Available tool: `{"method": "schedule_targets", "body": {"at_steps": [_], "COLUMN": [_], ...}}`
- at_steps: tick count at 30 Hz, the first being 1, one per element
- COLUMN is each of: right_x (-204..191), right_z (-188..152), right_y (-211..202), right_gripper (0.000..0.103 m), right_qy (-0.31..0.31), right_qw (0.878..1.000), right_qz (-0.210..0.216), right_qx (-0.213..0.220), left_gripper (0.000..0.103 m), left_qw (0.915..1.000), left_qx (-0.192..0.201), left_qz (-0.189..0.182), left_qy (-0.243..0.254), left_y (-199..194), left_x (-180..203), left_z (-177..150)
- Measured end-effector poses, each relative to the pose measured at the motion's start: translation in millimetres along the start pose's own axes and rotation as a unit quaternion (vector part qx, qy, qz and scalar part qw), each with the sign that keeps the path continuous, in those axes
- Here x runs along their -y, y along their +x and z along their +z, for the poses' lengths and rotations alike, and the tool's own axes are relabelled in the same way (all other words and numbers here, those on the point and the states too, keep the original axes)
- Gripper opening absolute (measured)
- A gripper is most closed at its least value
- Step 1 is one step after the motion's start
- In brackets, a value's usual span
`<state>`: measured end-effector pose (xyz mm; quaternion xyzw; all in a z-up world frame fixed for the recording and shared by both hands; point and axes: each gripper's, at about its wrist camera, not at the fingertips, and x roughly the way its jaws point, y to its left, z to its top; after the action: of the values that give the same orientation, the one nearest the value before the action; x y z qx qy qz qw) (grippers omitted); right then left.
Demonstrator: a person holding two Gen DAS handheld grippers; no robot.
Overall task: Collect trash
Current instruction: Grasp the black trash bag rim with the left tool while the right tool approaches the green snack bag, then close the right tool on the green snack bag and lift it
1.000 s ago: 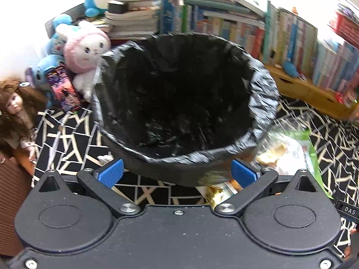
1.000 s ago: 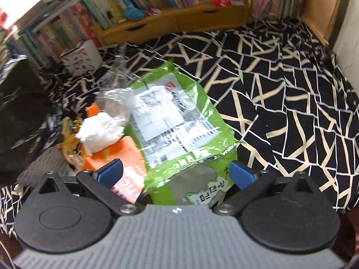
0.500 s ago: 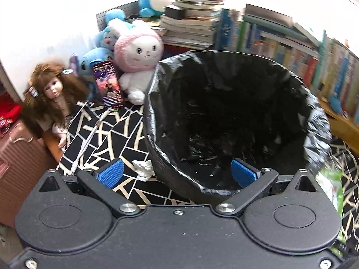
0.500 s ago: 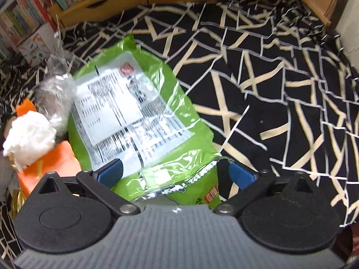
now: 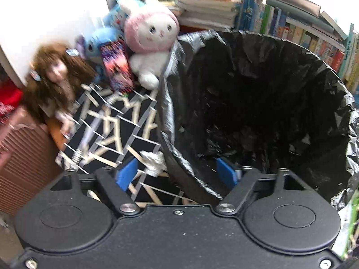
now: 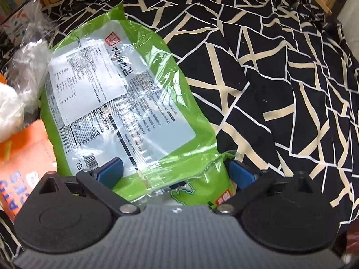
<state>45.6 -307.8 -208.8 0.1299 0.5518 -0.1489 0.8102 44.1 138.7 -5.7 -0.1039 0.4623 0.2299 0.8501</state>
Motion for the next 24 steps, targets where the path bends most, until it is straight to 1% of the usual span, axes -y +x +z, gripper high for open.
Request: {"method": "schedule_targets", "body": {"at_steps": [2, 9, 13, 17, 18, 19, 20, 21, 23, 24], "right_x": [-2, -4, -4, -4, -3, 0, 2, 6, 14, 18], "right_z": [-2, -9, -6, -3, -2, -1, 1, 3, 8, 10], "right_y": [0, -3, -1, 0, -1, -3, -6, -9, -19, -24], "right_gripper": [0.103, 0.103, 0.103, 0.103, 0.101, 0.094, 0.082, 0.075, 0.048, 0.041], "right_qy": [-0.007, -0.008, -0.007, -0.002, 0.003, 0.014, 0.027, 0.038, 0.066, 0.075], "right_qw": [1.000, 0.999, 0.999, 1.000, 1.000, 1.000, 0.999, 0.999, 0.997, 0.996], "right_qz": [-0.003, -0.001, -0.001, -0.001, 0.001, 0.003, 0.004, 0.008, 0.025, 0.033], "right_qx": [0.009, 0.041, 0.037, 0.027, 0.025, 0.026, 0.029, 0.032, 0.035, 0.038], "left_gripper": [0.060, 0.050, 0.044, 0.041, 0.041, 0.041, 0.040, 0.040, 0.039, 0.038], "left_qw": [0.9997, 0.9993, 0.9990, 0.9988, 0.9988, 0.9987, 0.9987, 0.9986, 0.9985, 0.9984], "left_qx": [-0.012, -0.021, -0.027, -0.032, -0.034, -0.034, -0.033, -0.033, -0.032, -0.033], "left_qz": [-0.018, -0.030, -0.036, -0.037, -0.037, -0.037, -0.038, -0.039, -0.043, -0.044], "left_qy": [-0.007, -0.006, -0.002, 0.004, 0.005, 0.007, 0.009, 0.011, 0.012, 0.011], "left_y": [6, 13, 15, 17, 17, 17, 17, 16, 16, 16], "left_x": [-2, 2, 6, 10, 11, 11, 12, 12, 11, 11], "left_z": [0, -1, -1, -3, -3, -4, -3, -4, -4, -4]}}
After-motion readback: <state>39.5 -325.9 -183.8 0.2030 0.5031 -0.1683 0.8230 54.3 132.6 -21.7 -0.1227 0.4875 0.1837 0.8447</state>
